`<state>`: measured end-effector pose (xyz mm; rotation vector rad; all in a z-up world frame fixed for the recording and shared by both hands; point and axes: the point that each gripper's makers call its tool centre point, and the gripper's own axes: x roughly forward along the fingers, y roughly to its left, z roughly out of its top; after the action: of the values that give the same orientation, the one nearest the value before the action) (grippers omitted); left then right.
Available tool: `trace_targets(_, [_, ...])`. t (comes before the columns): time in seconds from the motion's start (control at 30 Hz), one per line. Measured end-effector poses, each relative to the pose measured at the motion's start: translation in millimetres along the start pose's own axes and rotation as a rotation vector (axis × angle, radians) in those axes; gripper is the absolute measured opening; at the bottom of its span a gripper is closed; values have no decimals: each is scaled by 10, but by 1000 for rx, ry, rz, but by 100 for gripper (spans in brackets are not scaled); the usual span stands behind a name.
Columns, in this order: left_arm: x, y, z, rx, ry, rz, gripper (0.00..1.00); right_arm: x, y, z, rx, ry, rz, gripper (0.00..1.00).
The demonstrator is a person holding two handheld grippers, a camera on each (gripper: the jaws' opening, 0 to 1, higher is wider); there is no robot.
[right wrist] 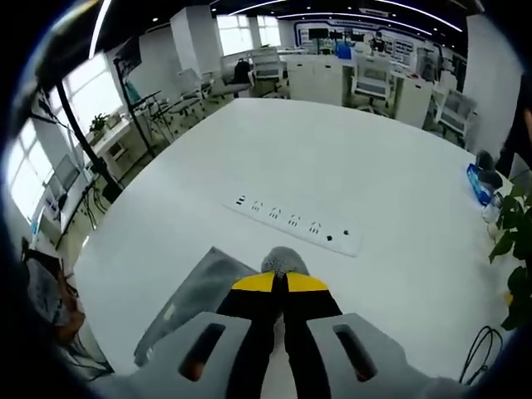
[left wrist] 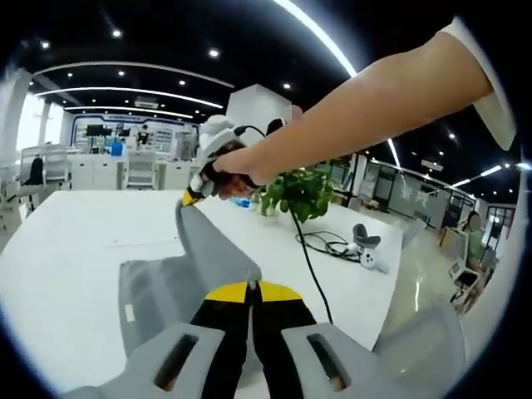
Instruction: Fold the towel on the table until its edges align and the towel forms a compact rectangular stack.
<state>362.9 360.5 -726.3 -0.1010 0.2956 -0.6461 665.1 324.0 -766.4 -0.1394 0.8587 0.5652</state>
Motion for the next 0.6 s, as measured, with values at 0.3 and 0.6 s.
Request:
trace_targets(0.3, [-108,139,-57,-16,-11,65,2,68,194,-16,-19,-3,-1,0])
trace_targets(0.6, [-229,298,-180,-29,1,109,2,163,419,-30,-51,-2,20,0])
